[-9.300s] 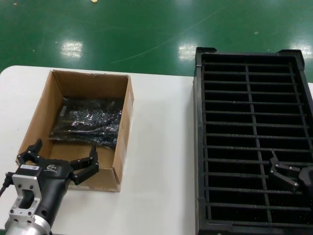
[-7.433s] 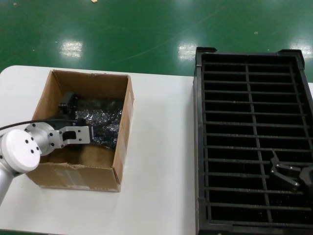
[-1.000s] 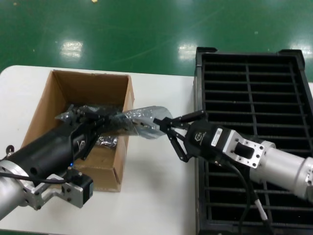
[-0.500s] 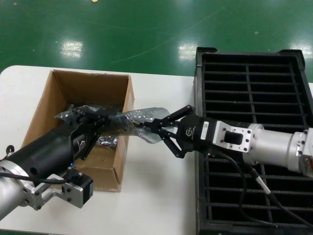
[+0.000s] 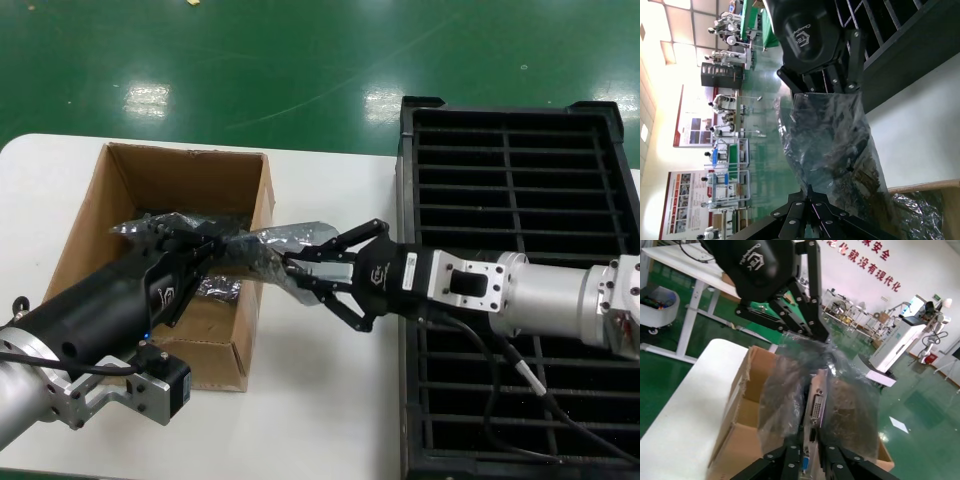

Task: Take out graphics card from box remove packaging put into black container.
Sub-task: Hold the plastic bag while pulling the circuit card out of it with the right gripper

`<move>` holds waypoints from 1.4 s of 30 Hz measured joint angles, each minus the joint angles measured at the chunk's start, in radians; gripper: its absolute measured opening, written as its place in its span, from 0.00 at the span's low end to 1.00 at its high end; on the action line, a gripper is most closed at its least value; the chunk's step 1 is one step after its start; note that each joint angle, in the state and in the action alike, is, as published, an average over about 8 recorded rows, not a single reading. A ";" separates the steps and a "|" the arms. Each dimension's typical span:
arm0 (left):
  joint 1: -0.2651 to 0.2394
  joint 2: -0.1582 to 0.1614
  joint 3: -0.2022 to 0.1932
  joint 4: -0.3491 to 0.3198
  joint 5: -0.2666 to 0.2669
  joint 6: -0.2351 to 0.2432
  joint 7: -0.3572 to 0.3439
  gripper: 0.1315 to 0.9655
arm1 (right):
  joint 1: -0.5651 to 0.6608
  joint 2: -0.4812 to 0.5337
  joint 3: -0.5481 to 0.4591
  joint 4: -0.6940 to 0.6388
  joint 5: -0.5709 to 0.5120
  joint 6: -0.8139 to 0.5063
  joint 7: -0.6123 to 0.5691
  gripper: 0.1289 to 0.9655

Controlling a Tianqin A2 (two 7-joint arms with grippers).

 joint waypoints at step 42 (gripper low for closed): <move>0.000 0.000 0.000 0.000 0.000 0.000 0.000 0.01 | -0.016 -0.096 0.028 -0.072 0.018 0.058 0.071 0.07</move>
